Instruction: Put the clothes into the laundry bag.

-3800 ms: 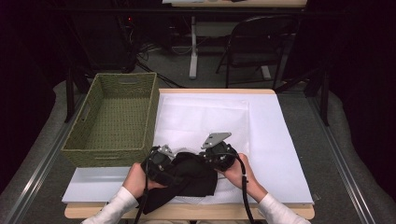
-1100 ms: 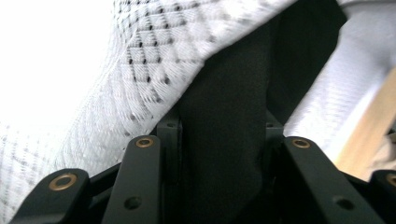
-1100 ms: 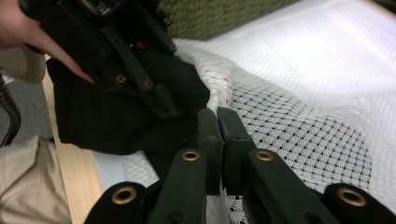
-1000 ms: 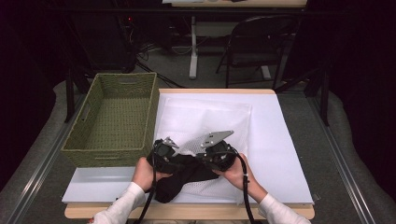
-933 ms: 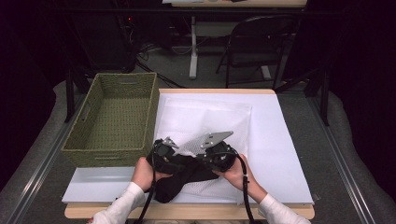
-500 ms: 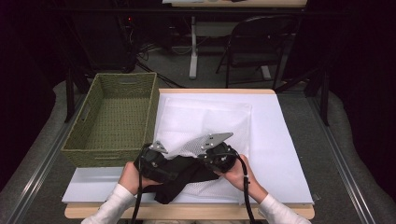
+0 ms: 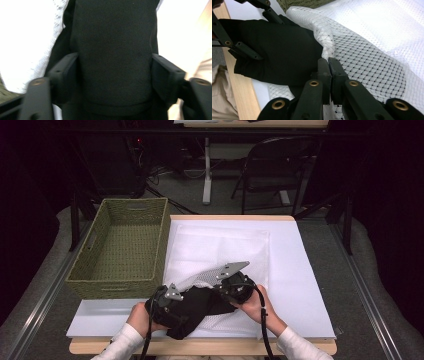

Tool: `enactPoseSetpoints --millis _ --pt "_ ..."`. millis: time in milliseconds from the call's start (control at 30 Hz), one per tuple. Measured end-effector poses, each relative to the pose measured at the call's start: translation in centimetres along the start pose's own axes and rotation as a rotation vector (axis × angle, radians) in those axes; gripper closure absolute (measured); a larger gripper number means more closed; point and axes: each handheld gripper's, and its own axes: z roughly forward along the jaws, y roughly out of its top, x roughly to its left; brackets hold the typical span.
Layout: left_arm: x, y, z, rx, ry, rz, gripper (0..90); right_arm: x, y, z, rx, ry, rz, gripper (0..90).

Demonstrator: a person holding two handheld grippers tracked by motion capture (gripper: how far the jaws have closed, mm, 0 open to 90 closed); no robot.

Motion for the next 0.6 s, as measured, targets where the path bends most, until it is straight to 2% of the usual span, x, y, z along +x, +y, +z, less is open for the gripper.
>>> enactPoseSetpoints --millis 67,133,200,233,367,433,500,567,600 --pt "-0.2 -0.1 0.0 -0.008 0.029 0.008 40.6 0.1 0.0 0.1 0.003 0.000 -0.003 89.0" --pt "-0.1 -0.2 0.1 -0.013 0.037 0.029 46.8 0.2 0.0 0.1 0.004 0.001 -0.006 89.0" --pt "0.2 -0.2 0.2 -0.018 0.042 0.033 52.5 0.3 0.1 0.2 0.006 0.002 -0.001 88.9" --pt "0.7 -0.3 0.2 -0.032 0.026 0.008 54.1 0.3 0.1 0.2 0.007 0.007 -0.003 89.0" --pt "1.0 -0.4 0.0 -0.046 0.013 -0.020 59.2 0.4 0.1 0.3 0.009 0.007 -0.007 89.0" --pt "0.9 -0.3 -0.2 -0.052 0.021 -0.024 61.5 0.5 0.2 0.2 0.007 0.003 -0.009 89.0" --pt "0.9 -0.1 -0.5 -0.058 0.012 -0.034 62.1 0.5 0.2 0.0 -0.001 -0.001 -0.012 89.0" --pt "0.9 0.4 -0.9 -0.083 0.019 -0.061 62.7 0.5 0.3 -0.3 -0.016 0.002 -0.014 89.0" --pt "0.9 0.4 -0.9 -0.083 0.019 -0.061 63.1 0.5 0.4 -0.3 -0.021 0.006 -0.009 89.0"
